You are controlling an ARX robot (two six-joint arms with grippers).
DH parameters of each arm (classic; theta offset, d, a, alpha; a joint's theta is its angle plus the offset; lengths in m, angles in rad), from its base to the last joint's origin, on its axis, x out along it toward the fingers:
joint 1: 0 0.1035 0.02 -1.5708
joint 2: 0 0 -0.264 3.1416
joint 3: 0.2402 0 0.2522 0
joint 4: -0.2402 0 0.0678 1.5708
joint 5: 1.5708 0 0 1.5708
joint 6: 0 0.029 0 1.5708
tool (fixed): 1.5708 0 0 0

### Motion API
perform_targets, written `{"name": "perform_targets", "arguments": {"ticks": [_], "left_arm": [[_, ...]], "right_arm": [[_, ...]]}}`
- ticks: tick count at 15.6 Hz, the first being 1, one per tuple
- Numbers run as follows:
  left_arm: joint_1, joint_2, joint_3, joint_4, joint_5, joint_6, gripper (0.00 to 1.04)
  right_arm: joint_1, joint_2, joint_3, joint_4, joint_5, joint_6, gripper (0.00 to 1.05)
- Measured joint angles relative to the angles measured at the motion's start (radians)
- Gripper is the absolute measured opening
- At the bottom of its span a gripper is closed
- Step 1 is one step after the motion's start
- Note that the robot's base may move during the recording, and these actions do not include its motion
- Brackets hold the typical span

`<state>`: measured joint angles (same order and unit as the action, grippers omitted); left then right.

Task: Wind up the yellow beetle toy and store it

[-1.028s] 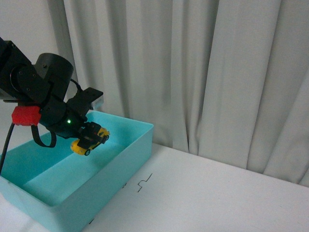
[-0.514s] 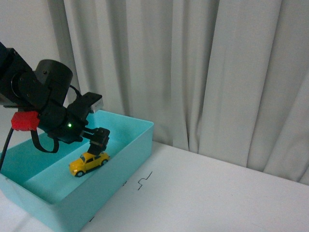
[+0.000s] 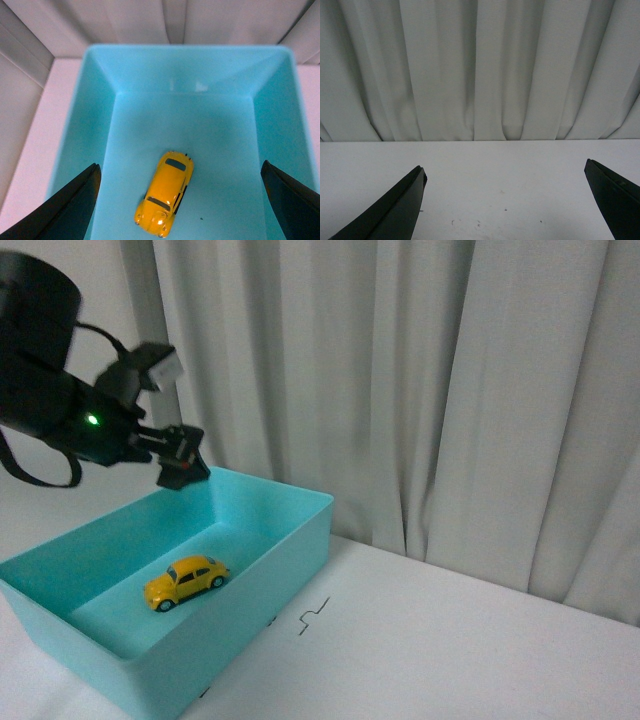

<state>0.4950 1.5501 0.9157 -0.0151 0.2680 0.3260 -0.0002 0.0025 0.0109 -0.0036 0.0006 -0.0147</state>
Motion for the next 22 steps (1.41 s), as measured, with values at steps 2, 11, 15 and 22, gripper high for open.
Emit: {"name": "perform_targets", "arguments": {"ticks": [2,11,15,22], "left_arm": [[0.028,-0.131,-0.038,-0.022,0.037,0.029,0.98],[-0.007,-0.891,-0.574,0.332,0.228,-0.278,0.46],[-0.232,-1.090,-0.742,0.304,0.002,-0.321,0.02],[-0.483,-1.270,-0.850,0.224,-0.255,-0.323,0.02]], "right_arm": [[0.000,0.000,0.000,0.000,0.000,0.000,0.98],[0.000,0.000,0.000,0.000,0.000,0.000,0.98],[0.000,0.000,0.000,0.000,-0.001,0.000,0.98],[0.000,0.000,0.000,0.000,0.000,0.000,0.98]]}}
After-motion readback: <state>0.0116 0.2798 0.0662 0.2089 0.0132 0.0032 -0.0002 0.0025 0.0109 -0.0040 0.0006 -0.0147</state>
